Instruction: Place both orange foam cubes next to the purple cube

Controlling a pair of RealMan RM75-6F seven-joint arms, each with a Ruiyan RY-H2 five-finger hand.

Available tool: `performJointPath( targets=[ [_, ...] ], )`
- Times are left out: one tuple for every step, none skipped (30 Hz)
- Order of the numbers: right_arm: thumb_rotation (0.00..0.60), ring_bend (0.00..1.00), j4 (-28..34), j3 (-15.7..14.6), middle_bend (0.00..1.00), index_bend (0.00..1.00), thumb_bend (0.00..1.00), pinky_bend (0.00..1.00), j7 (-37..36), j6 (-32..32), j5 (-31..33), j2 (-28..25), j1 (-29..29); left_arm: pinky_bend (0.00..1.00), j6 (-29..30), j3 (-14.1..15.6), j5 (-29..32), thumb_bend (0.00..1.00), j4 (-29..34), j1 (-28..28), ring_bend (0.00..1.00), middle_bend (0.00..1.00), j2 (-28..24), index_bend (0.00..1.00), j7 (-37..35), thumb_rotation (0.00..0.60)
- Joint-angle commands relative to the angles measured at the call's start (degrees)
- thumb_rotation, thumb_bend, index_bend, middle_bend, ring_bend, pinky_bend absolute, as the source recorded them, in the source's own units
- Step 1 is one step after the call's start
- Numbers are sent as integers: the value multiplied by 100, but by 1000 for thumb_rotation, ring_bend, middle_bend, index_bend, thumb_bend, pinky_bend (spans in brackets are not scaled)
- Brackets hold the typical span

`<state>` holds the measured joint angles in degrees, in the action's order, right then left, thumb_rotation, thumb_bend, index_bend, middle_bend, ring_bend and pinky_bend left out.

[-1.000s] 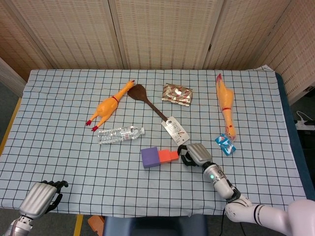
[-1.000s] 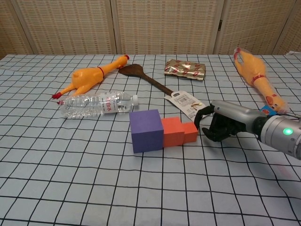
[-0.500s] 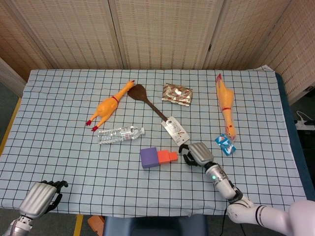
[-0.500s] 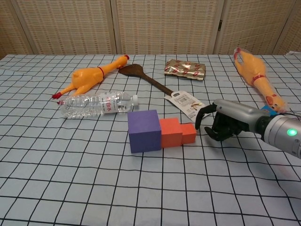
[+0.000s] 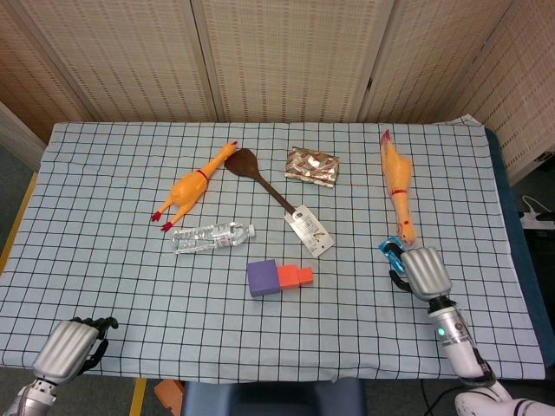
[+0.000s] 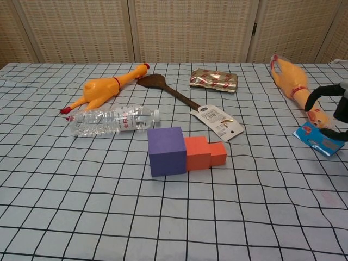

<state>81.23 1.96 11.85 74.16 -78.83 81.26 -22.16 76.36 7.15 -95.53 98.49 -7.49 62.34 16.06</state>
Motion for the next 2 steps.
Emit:
performJointPath(
  targets=[
    [600,605,228,-143,864,363,208,880,172,407,-92,-310,394,597,10,-1,7,497,16,10,577,526,0,396,19,600],
    [600,576,262,-172,830,363,207,875,187,422,-93,-362,449,597,20,3,0,497,21,16,577,526,0,396,30,600]
  ],
)
